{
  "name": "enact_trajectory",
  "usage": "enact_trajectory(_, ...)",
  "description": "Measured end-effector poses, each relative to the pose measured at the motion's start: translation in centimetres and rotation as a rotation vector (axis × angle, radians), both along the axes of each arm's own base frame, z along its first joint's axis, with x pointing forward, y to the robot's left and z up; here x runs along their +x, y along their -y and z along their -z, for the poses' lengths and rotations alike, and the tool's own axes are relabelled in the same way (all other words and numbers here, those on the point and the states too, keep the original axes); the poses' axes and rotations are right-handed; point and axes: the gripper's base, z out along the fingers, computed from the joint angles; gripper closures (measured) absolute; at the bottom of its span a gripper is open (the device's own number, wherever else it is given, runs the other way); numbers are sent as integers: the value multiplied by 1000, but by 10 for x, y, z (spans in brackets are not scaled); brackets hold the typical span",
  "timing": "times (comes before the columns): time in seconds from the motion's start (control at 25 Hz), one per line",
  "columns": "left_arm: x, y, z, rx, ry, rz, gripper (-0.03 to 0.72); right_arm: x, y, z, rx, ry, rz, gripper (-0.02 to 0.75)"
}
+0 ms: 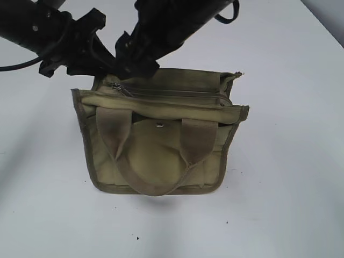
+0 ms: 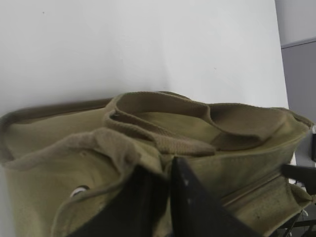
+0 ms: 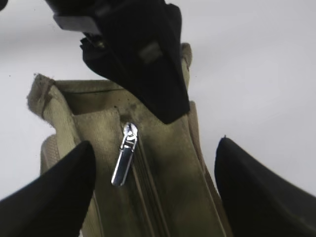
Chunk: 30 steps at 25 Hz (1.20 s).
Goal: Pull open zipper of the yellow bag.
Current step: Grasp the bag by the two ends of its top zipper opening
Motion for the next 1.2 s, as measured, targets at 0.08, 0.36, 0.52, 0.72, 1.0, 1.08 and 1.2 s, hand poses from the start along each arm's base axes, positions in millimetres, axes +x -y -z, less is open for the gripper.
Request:
enact_trajectory(0.08,1,0,-2,1,11,12,641,3,-11,7,-15,2,-20,156)
enact_trajectory(0.36,1,3,-15,2,22,63,656,8,-19,22,-75,4,-45,182)
enact_trajectory(0.52,0,4,-17,1,18,80,656,8,-17,25,-118,5,-47,266)
enact_trajectory(0.72,0,4,-17,4,16,84,657,8,-16,25,-133,0,-49,353)
enact_trajectory(1.0,-2,5,-17,6,7,97,657,5,-14,24,-134,-50,-23,367)
enact_trajectory(1.08,-2,5,-17,6,8,98,657,2,-11,18,-131,-55,-18,367)
enact_trajectory(1.2,-1,5,-18,4,11,97,657,-3,-8,8,-126,-58,-16,367)
